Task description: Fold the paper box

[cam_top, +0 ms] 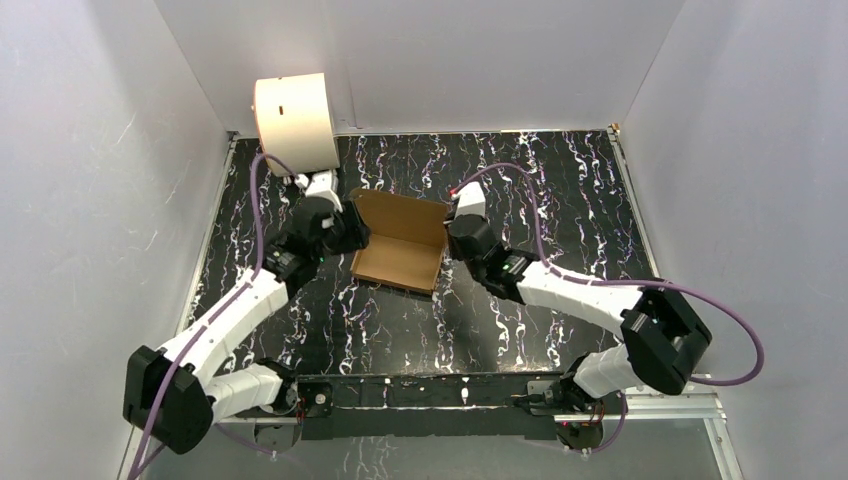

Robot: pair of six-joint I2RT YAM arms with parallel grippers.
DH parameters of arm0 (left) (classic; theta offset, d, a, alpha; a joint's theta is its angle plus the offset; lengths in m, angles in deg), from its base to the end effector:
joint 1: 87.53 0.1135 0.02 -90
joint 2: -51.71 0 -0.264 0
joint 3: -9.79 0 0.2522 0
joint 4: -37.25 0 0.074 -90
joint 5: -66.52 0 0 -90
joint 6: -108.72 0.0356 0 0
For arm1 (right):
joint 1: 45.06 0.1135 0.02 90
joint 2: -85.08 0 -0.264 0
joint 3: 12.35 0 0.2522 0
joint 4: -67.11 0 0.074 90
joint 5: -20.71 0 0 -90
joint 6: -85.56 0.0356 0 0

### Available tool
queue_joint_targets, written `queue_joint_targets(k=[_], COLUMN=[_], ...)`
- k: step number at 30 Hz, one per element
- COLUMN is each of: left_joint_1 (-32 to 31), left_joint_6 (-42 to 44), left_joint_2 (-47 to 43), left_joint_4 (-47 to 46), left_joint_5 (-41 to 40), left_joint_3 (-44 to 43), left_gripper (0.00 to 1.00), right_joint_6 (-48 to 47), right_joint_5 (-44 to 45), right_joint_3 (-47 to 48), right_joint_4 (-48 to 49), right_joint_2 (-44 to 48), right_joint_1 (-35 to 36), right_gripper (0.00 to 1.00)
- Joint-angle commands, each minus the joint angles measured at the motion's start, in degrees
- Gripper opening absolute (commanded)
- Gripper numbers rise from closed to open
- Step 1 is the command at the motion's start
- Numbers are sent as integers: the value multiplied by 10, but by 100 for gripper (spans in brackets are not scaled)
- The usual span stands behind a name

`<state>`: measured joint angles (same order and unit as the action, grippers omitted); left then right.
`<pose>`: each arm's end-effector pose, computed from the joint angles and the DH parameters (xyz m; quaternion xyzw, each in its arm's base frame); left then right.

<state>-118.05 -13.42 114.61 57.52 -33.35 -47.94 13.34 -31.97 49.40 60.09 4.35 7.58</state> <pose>0.2180 -0.1214 0.2789 -0.0578 0.8416 -0.2145 0.4923 0.2040 0.2316 0.2472 -0.0789 0.8174 0.0678 0.5667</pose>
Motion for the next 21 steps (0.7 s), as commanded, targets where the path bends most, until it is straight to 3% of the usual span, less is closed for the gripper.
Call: queue_joint_targets(k=[1, 8, 14, 21], left_joint_1=[90, 153, 192, 214], left_joint_6=[106, 230, 314, 387], left_joint_2=[24, 103, 180, 256], left_joint_4=[75, 164, 193, 209], left_joint_5=[93, 199, 283, 324], left_joint_3=[-87, -212, -290, -347], left_gripper=[51, 59, 60, 60], right_joint_6=[-95, -162, -171, -193], right_joint_5=[-131, -287, -306, -300], right_joint_3=[24, 61, 85, 128], right_joint_4=[-19, -57, -51, -60], right_joint_2=[25, 31, 4, -46], right_joint_1=[-58, -102, -111, -133], right_gripper=[35, 46, 48, 42])
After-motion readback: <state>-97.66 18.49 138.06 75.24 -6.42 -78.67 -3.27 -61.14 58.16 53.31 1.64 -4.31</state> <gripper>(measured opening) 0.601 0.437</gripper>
